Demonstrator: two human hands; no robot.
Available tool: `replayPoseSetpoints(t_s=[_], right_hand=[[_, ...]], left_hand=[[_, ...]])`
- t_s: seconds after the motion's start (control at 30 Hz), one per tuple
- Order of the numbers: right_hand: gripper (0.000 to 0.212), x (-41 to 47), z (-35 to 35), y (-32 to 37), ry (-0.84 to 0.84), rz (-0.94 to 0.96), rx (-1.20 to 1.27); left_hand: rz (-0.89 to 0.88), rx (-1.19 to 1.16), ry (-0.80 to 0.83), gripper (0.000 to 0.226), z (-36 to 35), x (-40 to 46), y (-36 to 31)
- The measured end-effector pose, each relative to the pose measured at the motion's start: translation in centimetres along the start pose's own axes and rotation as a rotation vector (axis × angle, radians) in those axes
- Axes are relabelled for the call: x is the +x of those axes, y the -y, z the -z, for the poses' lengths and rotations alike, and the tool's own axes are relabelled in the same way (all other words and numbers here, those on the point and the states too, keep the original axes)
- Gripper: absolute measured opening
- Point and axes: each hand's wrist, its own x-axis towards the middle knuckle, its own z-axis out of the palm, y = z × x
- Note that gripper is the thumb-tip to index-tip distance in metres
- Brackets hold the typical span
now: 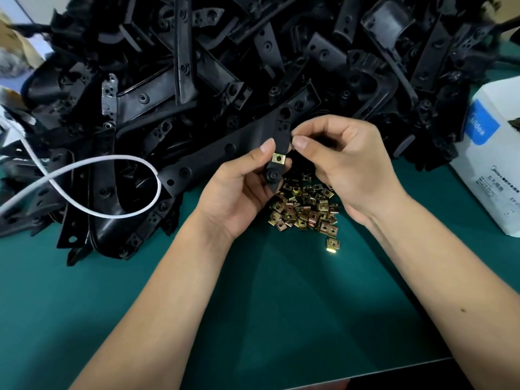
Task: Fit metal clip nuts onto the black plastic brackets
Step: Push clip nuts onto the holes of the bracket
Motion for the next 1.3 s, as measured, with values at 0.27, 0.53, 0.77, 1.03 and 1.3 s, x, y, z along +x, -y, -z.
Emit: replayPoseSetpoints(t_s=[0.27, 0.53, 0.77, 1.03, 1.3], right_hand=[[0.004, -0.09, -0.11, 0.27, -0.071, -0.149, 0.242], [0.007, -0.09, -0.04, 0.38, -0.095, -0.171, 0.31], [0.003, 0.04, 0.08, 0.05, -0.063, -0.151, 0.291], [0.016, 0.08, 0.36, -0.09, -0.022, -0.148, 0.275], [0.029, -0.09, 0.37, -0.12, 0.076, -0.151, 0.371]], left_hand=[[-0.001, -0.028, 0.021, 0.011, -0.26, -0.07, 0.29], [-0.008, -0.003, 0.048, 0.015, -0.4, -0.15, 0.44], [0.012, -0.013, 0.038, 0.014, -0.3, -0.1, 0.36], [0.077, 0.03, 0.036, 0.021, -0.13, -0.34, 0.1], [0.156, 0.066, 0.072, 0.015, -0.42, -0.64, -0.35]])
